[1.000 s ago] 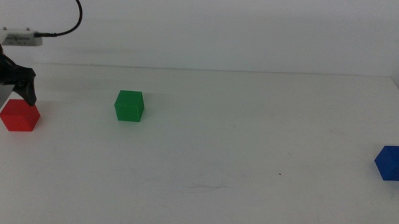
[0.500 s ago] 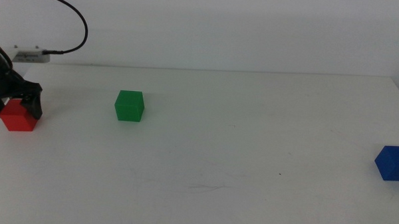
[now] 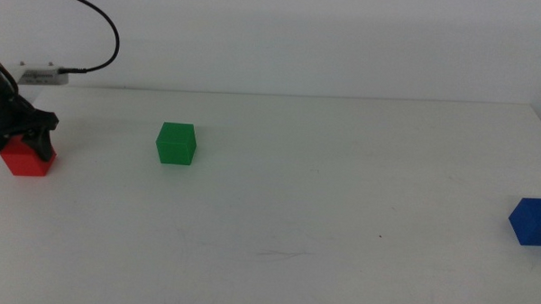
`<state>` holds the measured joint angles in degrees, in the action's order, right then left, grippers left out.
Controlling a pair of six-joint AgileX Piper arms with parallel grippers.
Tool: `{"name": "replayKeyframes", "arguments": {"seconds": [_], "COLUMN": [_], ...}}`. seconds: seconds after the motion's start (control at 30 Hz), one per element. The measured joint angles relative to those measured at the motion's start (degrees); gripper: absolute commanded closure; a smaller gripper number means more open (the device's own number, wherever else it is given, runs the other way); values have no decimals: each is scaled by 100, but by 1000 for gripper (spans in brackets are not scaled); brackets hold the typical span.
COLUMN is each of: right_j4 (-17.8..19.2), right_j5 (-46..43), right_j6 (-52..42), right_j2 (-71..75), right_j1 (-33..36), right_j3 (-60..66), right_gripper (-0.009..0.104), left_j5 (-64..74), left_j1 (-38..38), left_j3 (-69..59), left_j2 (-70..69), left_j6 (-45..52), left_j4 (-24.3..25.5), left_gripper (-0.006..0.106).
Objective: Stack red cubes first, then green, then blue cubes in a specific spot.
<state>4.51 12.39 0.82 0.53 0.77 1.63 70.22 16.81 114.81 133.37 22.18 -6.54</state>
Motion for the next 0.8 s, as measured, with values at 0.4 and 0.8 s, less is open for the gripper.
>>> {"name": "replayKeyframes", "arguments": {"seconds": [0.4,0.8], "right_j4": [0,0], "right_j5": [0,0], "right_j6": [0,0], "right_j2": [0,0], "right_j1": [0,0], "right_j3": [0,0], "right_gripper": [1,1], "left_j5": [-29,12], "left_j1": [-716,-3105], "left_j3": [-1459,-2916], "left_j2": [-1704,-2939], "left_j6": [-1510,-4256], "left_j4": [440,544], "left_gripper": [87,87]}}
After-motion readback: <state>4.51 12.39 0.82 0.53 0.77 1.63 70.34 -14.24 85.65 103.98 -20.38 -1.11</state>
